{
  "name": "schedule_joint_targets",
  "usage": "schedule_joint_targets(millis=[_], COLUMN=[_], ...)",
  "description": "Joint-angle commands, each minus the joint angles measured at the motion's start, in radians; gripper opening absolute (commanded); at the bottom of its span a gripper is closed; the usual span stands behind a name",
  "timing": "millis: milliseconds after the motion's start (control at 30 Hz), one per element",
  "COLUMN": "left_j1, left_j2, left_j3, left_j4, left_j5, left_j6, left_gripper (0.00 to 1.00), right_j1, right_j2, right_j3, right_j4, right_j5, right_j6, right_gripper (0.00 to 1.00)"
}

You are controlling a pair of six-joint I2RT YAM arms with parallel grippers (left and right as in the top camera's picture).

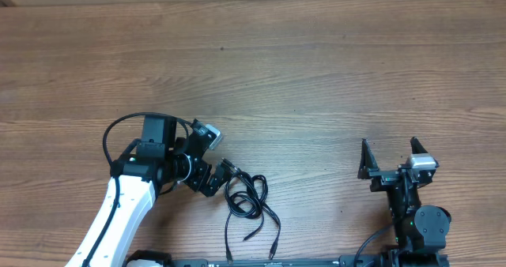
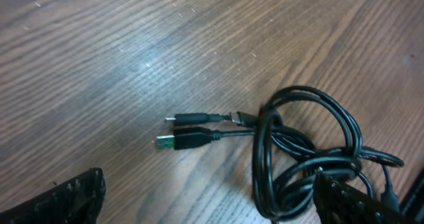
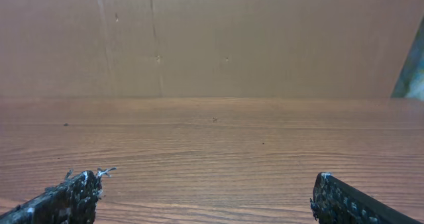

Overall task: Untangle cables
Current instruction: 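Lower the left gripper over the cable bundle near the plugs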

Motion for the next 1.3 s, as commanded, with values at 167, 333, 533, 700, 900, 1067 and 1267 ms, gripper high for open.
schedule_joint_targets(millis=[167, 333, 533, 700, 900, 1067, 1267], left_j1=[-0.079, -0.137, -0.144, -0.144, -0.144, -0.144, -0.146], left_j2=[0.003, 0.003, 0.004, 0.006, 0.044, 0.131, 0.180], left_j3=[0.021, 0.021, 0.018, 0.006, 0.006, 0.006, 0.006], left_j4=[-0.025, -0.028, -0.054, -0.079, -0.077, -0.030, 0.014], left_j5=[0.056, 0.011, -0.058, -0.088, -0.087, -0.083, -0.085], left_j6=[0.043, 0.023, -0.059, -0.061, -0.074, -0.114, -0.141], left_gripper=[1.00, 1.00, 0.99, 1.00, 0.96, 0.92, 0.87], right_j1=[-0.004, -0.004, -0.004, -0.004, -0.004, -0.004, -0.004], right_j2=[-0.008, -0.008, -0.008, -0.008, -0.008, -0.008, -0.008], right_j3=[-0.010, -0.010, -0.010, -0.010, -0.010, -0.010, -0.010], right_j4=[0.003, 0.003, 0.003, 0.003, 0.003, 0.003, 0.003], right_j5=[0.010, 0.010, 0.010, 0.010, 0.010, 0.010, 0.010], right_j6=[0.000, 0.000, 0.000, 0.000, 0.000, 0.000, 0.000], right_gripper=[1.00, 1.00, 1.00, 1.00, 1.00, 1.00, 1.00])
